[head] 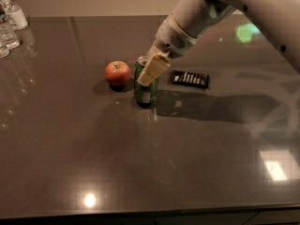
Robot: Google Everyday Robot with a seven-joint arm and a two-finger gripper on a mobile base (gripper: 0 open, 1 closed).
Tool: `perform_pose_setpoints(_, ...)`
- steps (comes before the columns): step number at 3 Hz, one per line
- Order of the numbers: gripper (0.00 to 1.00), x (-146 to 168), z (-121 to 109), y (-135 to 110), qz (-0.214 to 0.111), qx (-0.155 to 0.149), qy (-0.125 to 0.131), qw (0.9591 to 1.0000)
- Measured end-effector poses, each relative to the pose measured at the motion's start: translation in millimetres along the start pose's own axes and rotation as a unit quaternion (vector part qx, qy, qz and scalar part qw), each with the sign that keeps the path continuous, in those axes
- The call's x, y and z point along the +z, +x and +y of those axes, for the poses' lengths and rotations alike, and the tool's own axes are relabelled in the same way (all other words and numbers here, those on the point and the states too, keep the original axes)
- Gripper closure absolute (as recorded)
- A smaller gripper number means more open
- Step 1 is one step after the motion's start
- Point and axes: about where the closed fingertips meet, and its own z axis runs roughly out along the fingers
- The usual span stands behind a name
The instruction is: Move green can near apple
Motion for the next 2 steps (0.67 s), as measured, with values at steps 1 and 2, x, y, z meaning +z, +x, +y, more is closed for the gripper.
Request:
perform_pose_setpoints(1,1.00,12,-14,-8,0.003,0.002,0.000,1.0000)
perform_pose_setpoints(2,0.85,15,-24,-12,0.013,0.000,0.007,0.9999)
